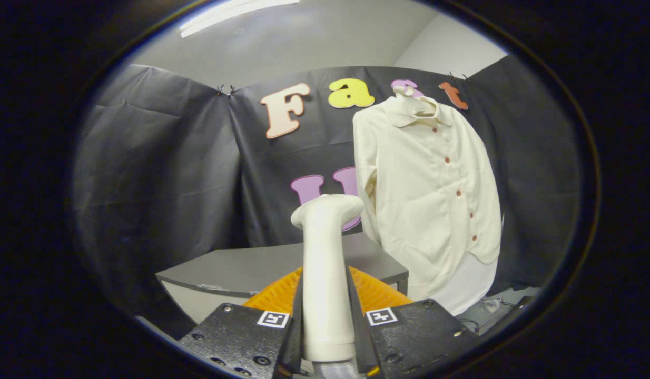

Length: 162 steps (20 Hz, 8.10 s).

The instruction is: Iron the clothes twice with a garment steamer, once on the left side and once on the right side.

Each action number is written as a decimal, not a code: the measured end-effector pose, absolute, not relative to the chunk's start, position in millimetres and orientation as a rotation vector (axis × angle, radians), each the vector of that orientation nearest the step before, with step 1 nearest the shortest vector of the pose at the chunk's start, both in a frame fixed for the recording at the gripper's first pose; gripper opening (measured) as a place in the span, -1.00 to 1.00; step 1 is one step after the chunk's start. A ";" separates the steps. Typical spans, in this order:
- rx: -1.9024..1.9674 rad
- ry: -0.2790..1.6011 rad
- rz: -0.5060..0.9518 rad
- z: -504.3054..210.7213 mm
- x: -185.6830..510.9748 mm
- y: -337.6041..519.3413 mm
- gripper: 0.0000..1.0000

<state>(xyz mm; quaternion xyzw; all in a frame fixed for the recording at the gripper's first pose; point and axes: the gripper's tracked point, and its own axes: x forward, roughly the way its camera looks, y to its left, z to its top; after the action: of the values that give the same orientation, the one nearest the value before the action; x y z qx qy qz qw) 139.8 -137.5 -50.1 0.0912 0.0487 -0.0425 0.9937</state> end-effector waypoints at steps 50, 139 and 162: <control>0.296 0.002 -0.143 -83.1 224.3 -358.2 -0.23; 0.371 -0.029 -0.260 -68.0 245.4 -507.3 -0.25; 0.559 0.179 -0.372 -216.4 144.6 -473.1 -0.25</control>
<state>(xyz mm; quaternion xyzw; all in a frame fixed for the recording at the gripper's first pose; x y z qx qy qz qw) 144.6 -473.1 -216.4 0.2738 0.0877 -0.1821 0.9403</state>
